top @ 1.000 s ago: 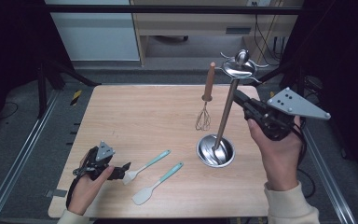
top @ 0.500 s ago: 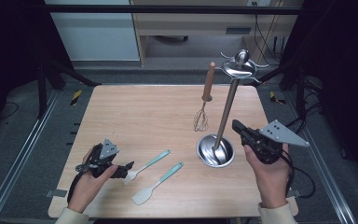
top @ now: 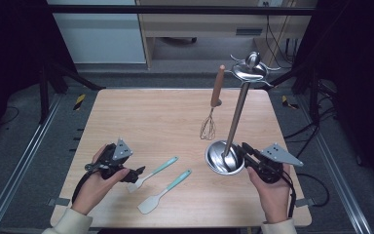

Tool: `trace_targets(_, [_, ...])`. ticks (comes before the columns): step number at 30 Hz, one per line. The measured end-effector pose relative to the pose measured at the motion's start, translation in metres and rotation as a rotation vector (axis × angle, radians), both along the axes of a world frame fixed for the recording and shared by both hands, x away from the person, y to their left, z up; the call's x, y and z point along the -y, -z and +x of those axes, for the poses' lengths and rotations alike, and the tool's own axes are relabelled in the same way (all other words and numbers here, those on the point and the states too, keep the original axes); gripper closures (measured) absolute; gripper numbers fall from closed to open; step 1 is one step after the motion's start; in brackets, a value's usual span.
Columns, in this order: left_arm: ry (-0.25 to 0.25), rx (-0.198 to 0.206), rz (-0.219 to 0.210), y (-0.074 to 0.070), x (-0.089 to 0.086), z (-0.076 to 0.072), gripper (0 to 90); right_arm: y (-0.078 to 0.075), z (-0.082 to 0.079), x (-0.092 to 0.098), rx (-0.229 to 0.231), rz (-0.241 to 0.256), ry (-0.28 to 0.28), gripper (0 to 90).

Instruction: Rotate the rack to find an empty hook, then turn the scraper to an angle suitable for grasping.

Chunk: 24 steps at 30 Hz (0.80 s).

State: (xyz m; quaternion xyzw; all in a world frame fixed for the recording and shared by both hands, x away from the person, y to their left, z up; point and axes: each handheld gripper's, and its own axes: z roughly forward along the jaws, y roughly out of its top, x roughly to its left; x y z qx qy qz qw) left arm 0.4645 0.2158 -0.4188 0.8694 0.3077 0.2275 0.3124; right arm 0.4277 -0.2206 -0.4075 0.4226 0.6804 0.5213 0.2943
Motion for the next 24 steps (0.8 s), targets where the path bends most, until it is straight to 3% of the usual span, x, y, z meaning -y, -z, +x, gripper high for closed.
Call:
trace_targets(6, [0.032, -0.024, -0.012, -0.007, 0.013, 0.006, 7.3, 0.016, 0.0, -0.004, -0.033, -0.038, 0.031, 44.0])
trace_targets(8, [0.056, -0.052, 0.011, -0.009, 0.019, 0.011, 7.2, 0.021, 0.001, -0.006, -0.055, -0.063, 0.039, 34.0])
trace_targets(10, [0.067, -0.083, 0.026, -0.01, 0.025, 0.016, 7.6, 0.026, 0.001, -0.008, -0.049, -0.086, 0.045, 28.4])
trace_targets(17, [0.123, -0.138, 0.136, -0.015, 0.046, 0.03, 10.9, 0.037, 0.001, -0.011, -0.083, -0.117, 0.045, 24.4])
trace_targets(20, [0.131, -0.147, 0.149, -0.016, 0.053, 0.033, 13.3, 0.039, 0.001, -0.009, -0.092, -0.113, 0.052, 24.6])
trace_targets(22, [0.128, -0.129, 0.161, -0.016, 0.056, 0.035, 18.0, 0.04, 0.001, -0.007, -0.099, -0.109, 0.055, 25.9])
trace_targets(24, [0.123, -0.131, 0.15, -0.015, 0.058, 0.037, 22.7, 0.04, 0.001, -0.004, -0.095, -0.105, 0.062, 27.1])
